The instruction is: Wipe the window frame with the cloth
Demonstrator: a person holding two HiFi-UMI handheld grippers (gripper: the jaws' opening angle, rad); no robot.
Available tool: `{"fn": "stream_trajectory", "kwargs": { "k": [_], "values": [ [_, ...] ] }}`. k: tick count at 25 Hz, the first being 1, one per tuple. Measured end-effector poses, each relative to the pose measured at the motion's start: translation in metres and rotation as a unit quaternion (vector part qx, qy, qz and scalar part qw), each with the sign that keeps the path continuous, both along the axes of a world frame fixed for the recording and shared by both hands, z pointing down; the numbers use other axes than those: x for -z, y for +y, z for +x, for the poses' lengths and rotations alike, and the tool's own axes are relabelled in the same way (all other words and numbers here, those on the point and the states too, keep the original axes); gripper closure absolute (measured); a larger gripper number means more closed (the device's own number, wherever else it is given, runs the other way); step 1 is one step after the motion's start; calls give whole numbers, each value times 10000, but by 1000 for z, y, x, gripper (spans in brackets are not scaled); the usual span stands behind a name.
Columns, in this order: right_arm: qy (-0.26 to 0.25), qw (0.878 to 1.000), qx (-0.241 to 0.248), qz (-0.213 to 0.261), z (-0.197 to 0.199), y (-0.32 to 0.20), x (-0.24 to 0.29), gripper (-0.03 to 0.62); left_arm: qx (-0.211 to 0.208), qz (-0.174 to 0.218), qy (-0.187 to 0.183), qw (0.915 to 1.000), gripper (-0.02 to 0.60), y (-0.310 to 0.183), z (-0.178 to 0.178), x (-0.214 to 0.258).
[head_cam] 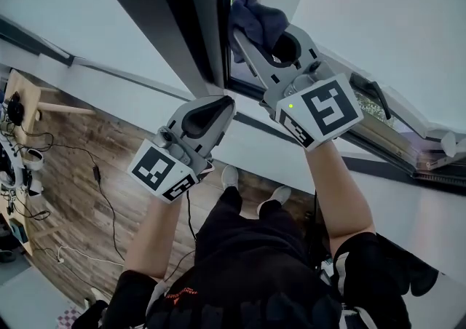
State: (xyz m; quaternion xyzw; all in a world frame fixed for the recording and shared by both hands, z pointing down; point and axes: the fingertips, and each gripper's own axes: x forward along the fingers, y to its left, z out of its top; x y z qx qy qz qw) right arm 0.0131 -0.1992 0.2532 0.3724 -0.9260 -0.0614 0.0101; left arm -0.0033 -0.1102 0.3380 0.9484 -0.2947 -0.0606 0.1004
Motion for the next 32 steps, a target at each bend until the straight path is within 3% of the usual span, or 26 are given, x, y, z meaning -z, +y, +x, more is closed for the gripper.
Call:
{"fn": "stream_trajectory", "kwargs": {
  "k": [32],
  "values": [
    [457, 9910, -150, -1249, 1, -6, -158, 514, 75, -684, 69, 9976, 546, 1, -8, -75]
  ]
}}
